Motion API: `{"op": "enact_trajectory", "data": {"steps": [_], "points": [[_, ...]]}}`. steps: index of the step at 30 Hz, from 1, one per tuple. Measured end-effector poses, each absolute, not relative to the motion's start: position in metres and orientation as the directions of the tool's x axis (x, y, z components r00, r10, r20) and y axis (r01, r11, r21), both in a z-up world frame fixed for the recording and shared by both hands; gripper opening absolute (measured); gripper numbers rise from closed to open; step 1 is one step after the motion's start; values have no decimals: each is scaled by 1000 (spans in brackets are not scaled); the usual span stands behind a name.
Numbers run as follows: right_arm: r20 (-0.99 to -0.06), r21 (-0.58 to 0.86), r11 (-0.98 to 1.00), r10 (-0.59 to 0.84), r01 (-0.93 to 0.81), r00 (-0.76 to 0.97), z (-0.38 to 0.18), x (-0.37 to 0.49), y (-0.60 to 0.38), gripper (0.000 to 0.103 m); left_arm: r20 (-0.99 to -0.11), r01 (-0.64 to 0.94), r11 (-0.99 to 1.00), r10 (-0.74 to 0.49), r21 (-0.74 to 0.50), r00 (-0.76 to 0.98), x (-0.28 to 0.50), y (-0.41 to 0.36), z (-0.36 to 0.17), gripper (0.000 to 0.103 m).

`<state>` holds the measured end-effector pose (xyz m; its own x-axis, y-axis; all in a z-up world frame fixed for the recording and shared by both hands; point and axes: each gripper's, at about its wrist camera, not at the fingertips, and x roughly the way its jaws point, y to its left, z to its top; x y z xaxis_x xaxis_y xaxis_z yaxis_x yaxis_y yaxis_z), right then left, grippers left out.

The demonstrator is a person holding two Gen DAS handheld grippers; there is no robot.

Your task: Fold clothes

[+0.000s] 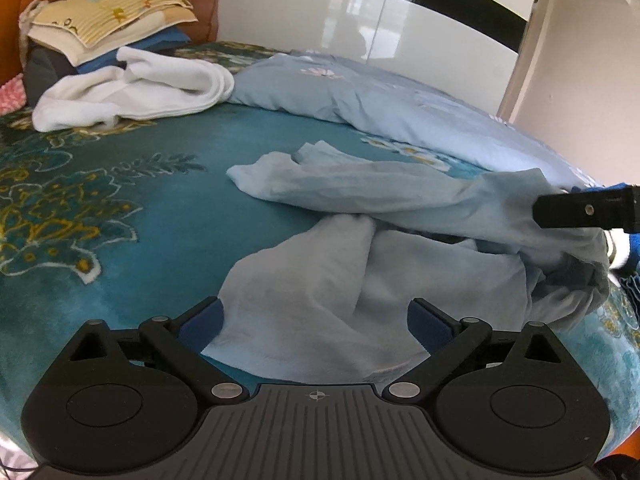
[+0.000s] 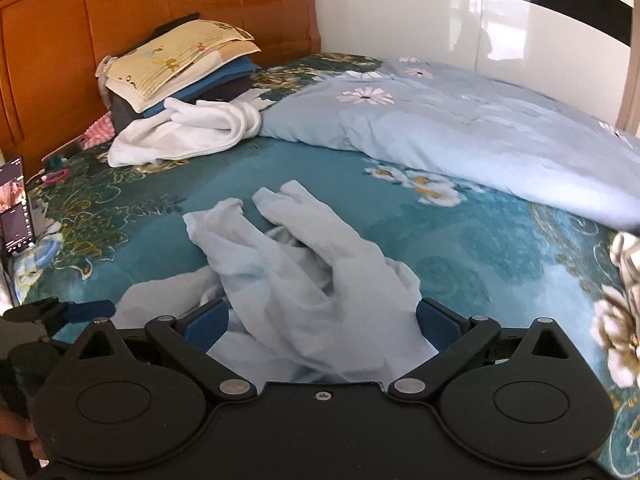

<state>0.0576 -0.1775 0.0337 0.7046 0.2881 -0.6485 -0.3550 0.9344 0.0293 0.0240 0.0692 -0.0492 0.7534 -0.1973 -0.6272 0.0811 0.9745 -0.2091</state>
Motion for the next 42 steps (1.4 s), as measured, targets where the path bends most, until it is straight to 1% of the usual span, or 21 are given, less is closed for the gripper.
{"op": "enact_trajectory", "data": {"steps": [5,9,12,15,17,18,19,23,24,26,28,32,37,42], "points": [[-630,18,924,306,-381,714,38,57,-168,99,-629,82,974,-201,-213,751,26,70,-49,101],[-627,-23,914,302,-405,718,40,56,-159,88,-632,83,975,-198,-208,749,26,69,-49,101],[-632,-29,907,309,-420,711,40,56,-153,86,-633,83,974,-201,-210,748,26,69,-49,101],[-639,-36,903,309,-428,705,37,56,-150,78,-634,83,974,-201,-211,747,27,69,-48,102],[-646,-33,900,312,-435,696,34,57,-149,72,-634,83,974,-200,-210,747,27,68,-48,102],[-653,-26,898,317,-439,688,33,57,-149,66,-635,83,974,-200,-210,746,26,68,-49,102],[-659,-18,896,323,-444,679,31,58,-149,62,-635,83,974,-200,-209,746,26,68,-49,102],[-679,4,892,334,-452,654,26,60,-150,56,-636,83,975,-199,-208,746,26,68,-49,102],[-684,8,891,336,-454,648,25,60,-150,52,-636,83,975,-199,-208,746,26,68,-49,102],[-692,22,889,344,-457,635,23,60,-151,52,-636,83,974,-200,-209,746,26,68,-49,102],[-696,25,887,346,-460,629,21,59,-151,46,-635,83,974,-201,-211,746,26,68,-49,102],[-700,6,884,338,-468,629,17,58,-149,42,-636,82,974,-200,-211,745,27,68,-49,102],[-698,23,881,353,-473,623,15,58,-151,42,-637,80,974,-200,-212,744,28,69,-49,103],[-672,23,887,355,-461,650,15,54,-152,42,-639,80,975,-198,-209,743,28,68,-49,103]]}}
